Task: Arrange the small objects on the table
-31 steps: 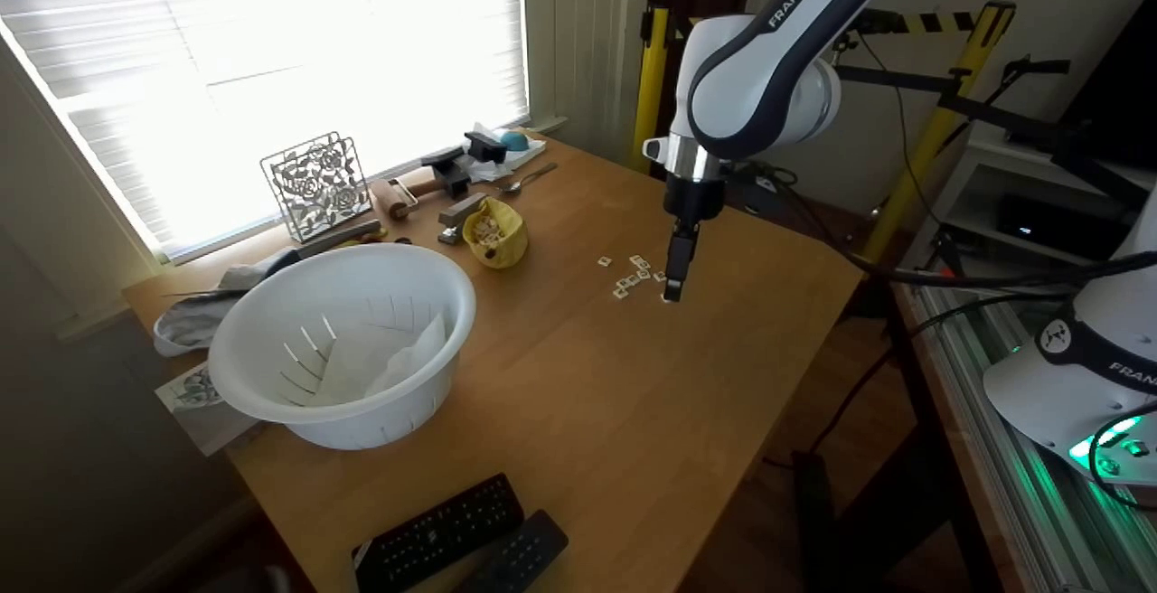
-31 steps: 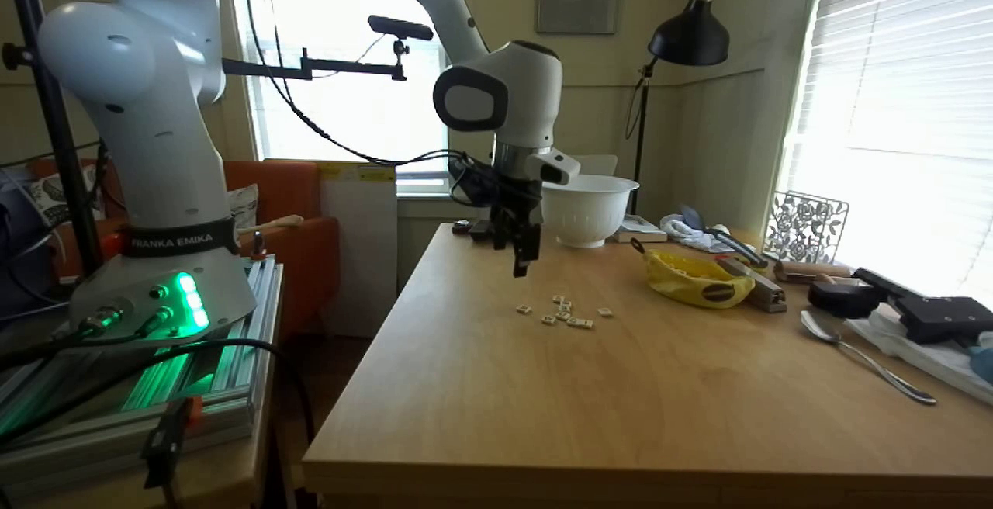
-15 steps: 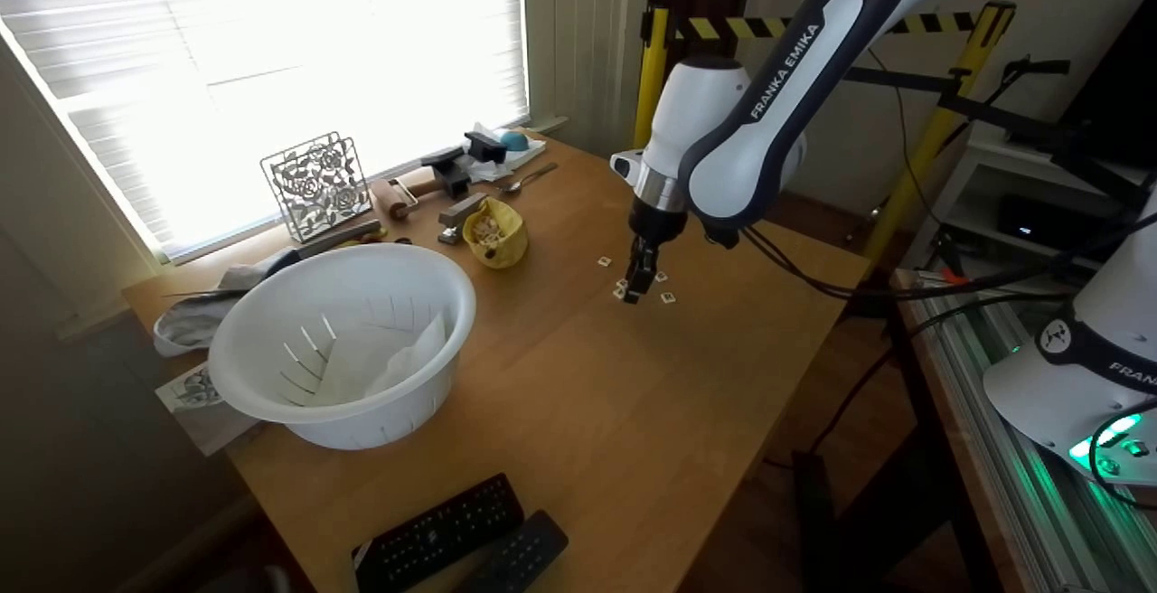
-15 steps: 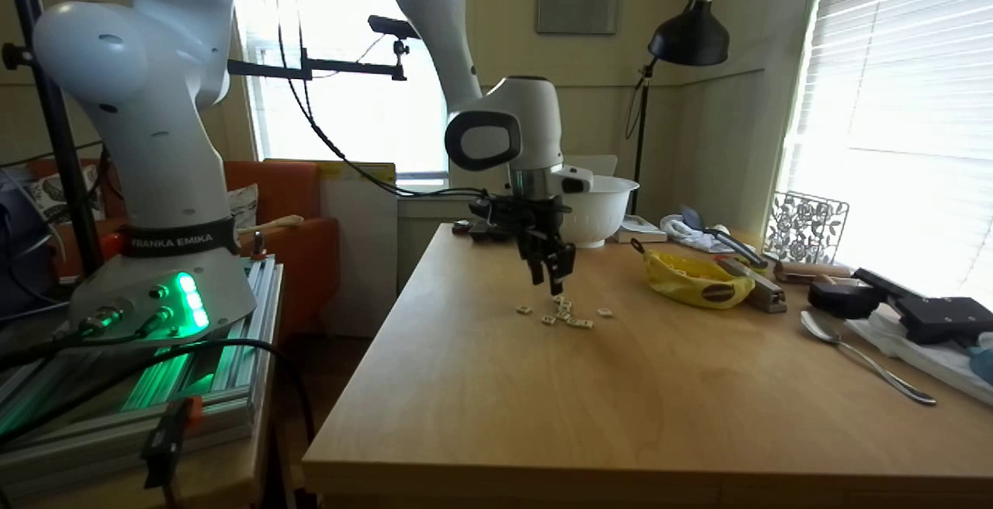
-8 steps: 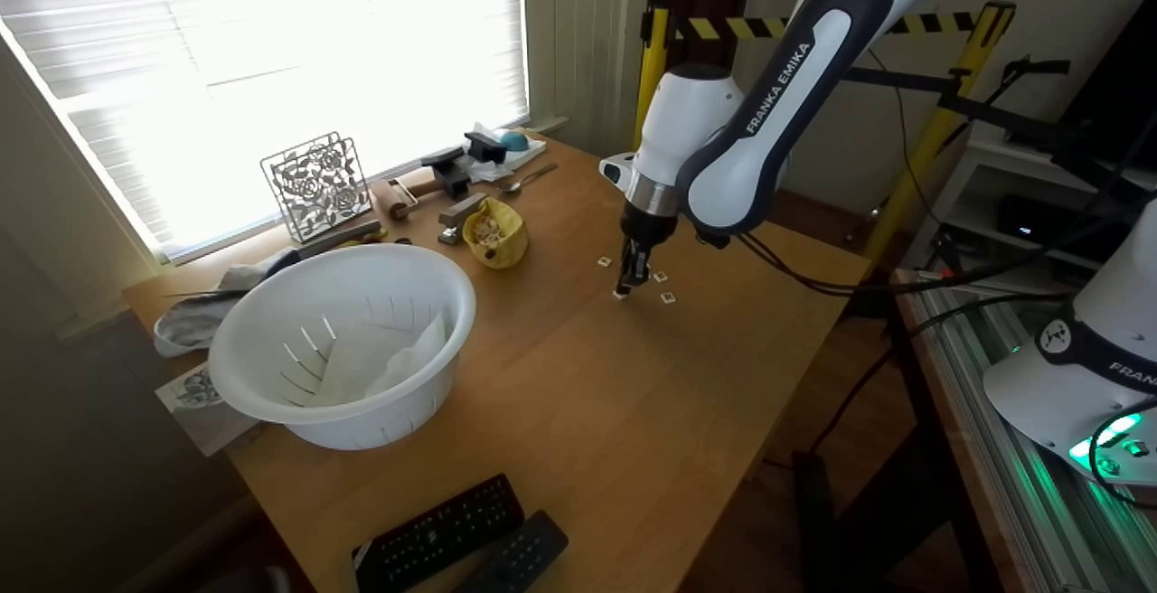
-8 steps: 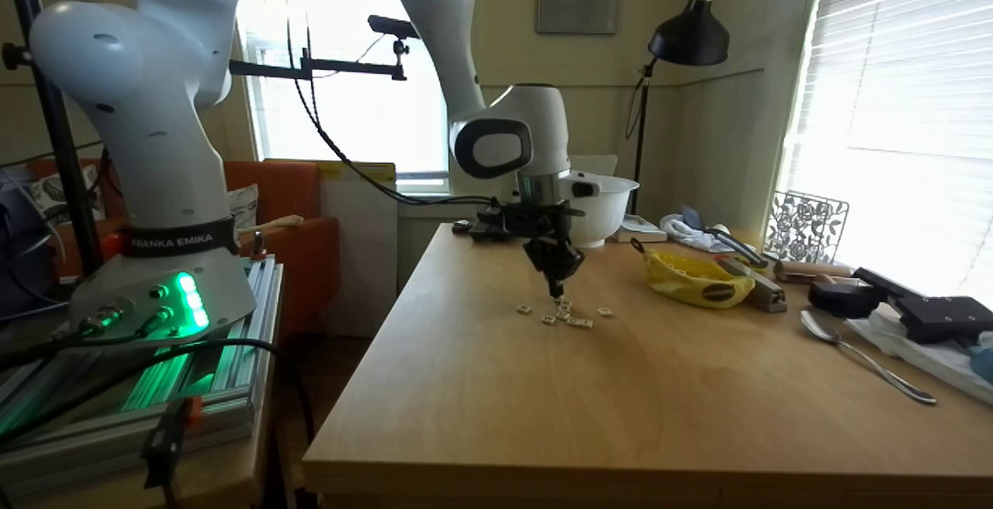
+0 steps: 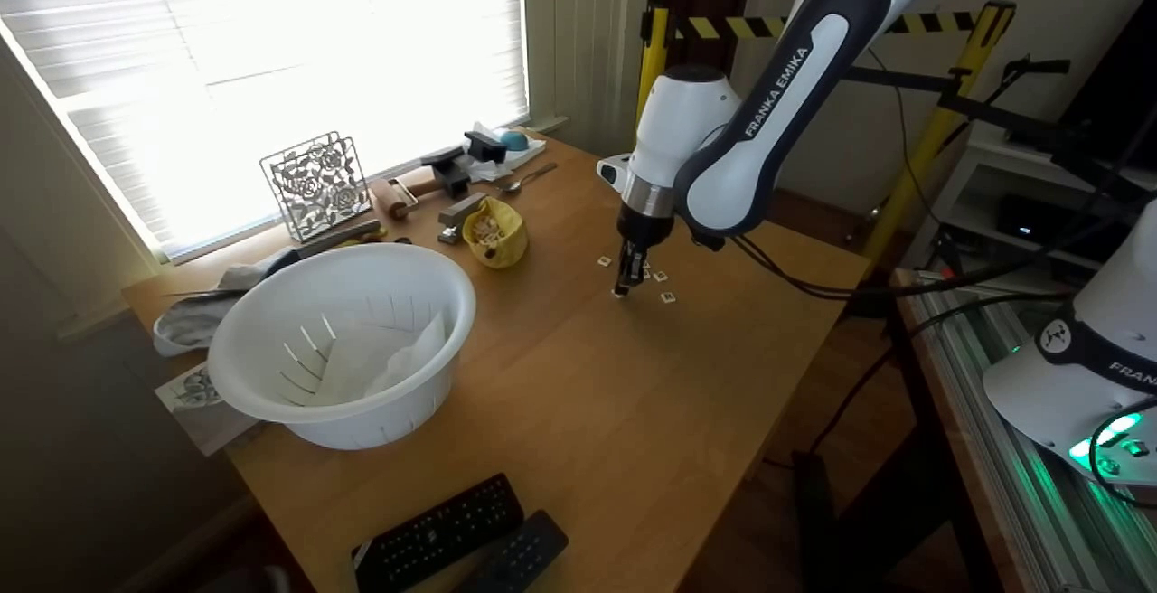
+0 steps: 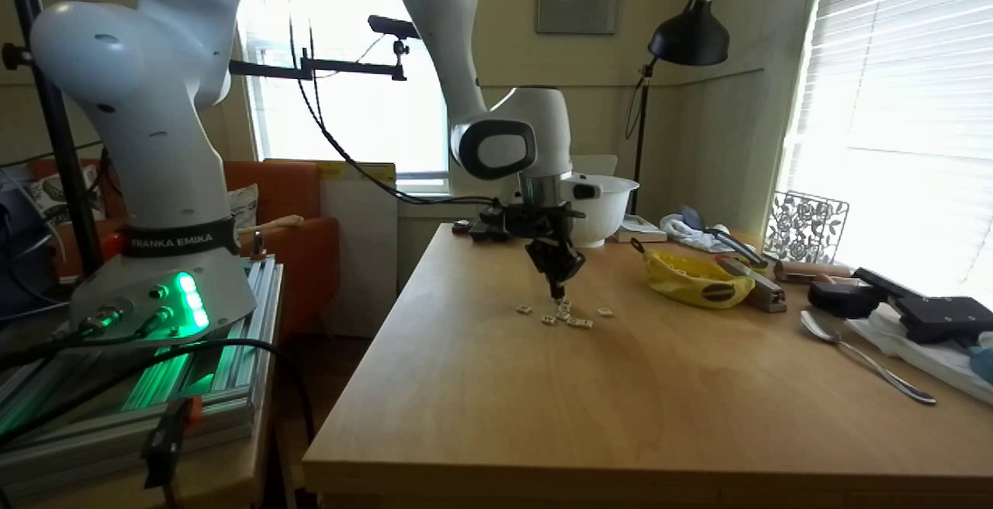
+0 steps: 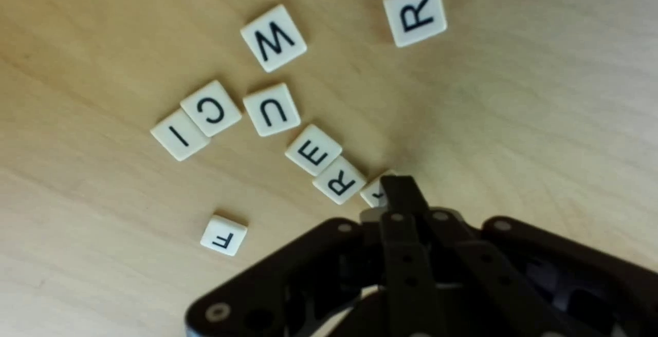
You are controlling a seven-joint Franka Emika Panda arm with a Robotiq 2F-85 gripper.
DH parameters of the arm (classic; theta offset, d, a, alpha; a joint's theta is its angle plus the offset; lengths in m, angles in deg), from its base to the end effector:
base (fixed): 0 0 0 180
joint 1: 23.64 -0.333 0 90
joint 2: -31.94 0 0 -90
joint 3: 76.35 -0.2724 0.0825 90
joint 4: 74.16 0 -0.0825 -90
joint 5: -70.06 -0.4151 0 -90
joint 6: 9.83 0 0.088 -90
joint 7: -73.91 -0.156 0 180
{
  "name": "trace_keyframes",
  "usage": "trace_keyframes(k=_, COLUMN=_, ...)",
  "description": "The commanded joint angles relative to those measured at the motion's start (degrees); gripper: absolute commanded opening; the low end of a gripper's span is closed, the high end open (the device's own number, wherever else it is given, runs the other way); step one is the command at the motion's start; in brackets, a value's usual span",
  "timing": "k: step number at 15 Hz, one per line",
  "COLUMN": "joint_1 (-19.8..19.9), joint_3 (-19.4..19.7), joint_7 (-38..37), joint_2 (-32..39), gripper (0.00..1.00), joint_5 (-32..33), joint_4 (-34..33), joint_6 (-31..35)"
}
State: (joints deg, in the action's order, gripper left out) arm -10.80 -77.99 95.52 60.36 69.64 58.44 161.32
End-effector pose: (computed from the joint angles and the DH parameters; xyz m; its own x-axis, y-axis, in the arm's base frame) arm 0.5196 -0.1010 0.0296 0.9706 0.1708 0.1695 0.1647 -0.9851 0.0499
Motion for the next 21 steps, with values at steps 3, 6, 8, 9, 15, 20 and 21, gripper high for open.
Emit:
trace_keyframes(k=3, joint_1=-2.8, joint_3=1.9, joint_7=-11.3, joint_2=2.0, gripper=0.00, joint_5=-0.8, joint_4=-2.0, joint_6=-3.7)
trace_keyframes(k=6, joint_1=-3.2, joint_3=1.6, joint_7=-15.7, joint_2=2.0, gripper=0.00, joint_5=-2.0, joint_4=-2.3, joint_6=-4.6)
trace_keyframes(k=8, joint_1=-3.8, joint_3=1.7, joint_7=-18.4, joint_2=2.0, gripper=0.00, joint_5=-2.5, joint_4=-2.1, joint_6=-4.4)
trace_keyframes(k=9, joint_1=-4.1, joint_3=1.9, joint_7=-19.5, joint_2=2.0, gripper=0.00, joint_5=-2.6, joint_4=-2.1, joint_6=-4.4)
trace_keyframes(k=15, joint_1=-0.5, joint_3=-1.7, joint_7=-18.1, joint_2=-6.3, gripper=0.00, joint_5=-5.0, joint_4=1.0, joint_6=-4.8)
trace_keyframes(k=20, joint_1=1.9, joint_3=-2.6, joint_7=-11.6, joint_2=-15.1, gripper=0.00, joint_5=-6.4, joint_4=1.9, joint_6=-9.6)
trace_keyframes(k=21, joint_1=2.0, joint_3=-2.3, joint_7=-9.5, joint_2=-15.7, gripper=0.00, joint_5=-6.8, joint_4=1.6, joint_6=-11.4)
